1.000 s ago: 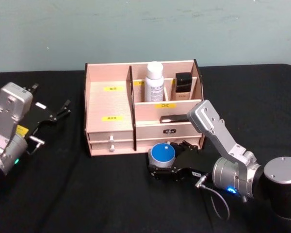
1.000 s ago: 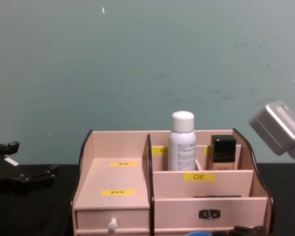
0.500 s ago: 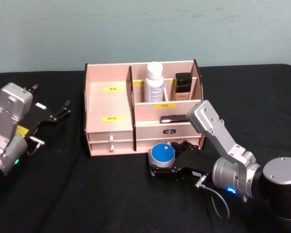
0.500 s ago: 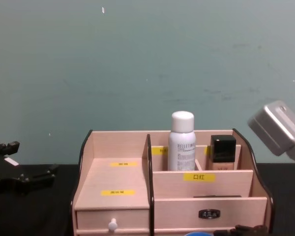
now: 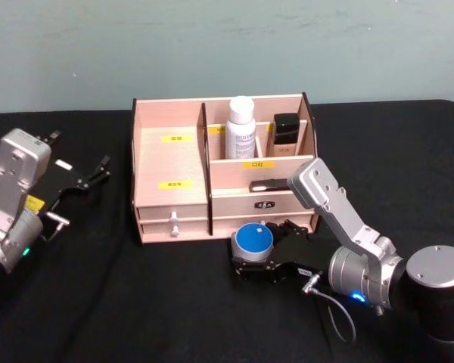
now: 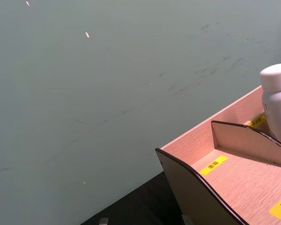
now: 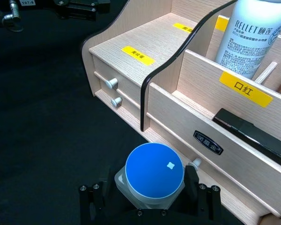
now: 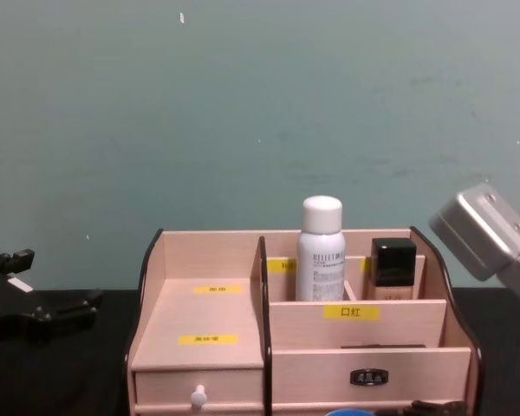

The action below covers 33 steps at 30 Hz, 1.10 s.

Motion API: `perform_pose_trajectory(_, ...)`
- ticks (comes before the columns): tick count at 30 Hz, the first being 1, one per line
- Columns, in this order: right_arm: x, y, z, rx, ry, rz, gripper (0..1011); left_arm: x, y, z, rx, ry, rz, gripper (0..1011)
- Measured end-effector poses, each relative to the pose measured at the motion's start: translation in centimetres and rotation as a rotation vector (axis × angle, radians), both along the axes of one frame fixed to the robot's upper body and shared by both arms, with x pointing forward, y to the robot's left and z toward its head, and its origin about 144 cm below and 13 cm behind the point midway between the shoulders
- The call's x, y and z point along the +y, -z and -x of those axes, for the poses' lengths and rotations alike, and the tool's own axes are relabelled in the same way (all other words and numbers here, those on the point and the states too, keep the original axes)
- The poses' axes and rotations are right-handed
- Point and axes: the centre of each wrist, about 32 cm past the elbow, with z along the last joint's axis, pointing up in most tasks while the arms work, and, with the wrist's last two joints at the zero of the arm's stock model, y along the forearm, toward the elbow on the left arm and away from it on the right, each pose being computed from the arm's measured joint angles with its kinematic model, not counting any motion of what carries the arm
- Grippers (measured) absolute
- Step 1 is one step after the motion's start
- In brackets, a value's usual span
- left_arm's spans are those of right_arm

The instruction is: Pick up the facial cleanser and watermelon frost from the table and place them into the tiered storage box.

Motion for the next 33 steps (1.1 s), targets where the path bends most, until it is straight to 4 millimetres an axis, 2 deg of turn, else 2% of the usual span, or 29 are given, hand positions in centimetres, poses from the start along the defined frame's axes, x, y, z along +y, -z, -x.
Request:
perform_pose_trajectory(5,-0.01,-0.01,0.00,0.000,0.000,0.000,1002,0.00,0.00,0.00,0.000,0.000,0.000,1010)
perform_pose_trajectory(17,-0.04,-0.02,0.02,-0.001,0.002,0.000,726,0.00,0.00,0.00,0.000,0.000,0.000,1010)
perform_pose_trajectory(33,-0.05,-0.02,0.04,0.000,0.002,-0.001,719,0.00,0.00,0.00,0.000,0.000,0.000,1009)
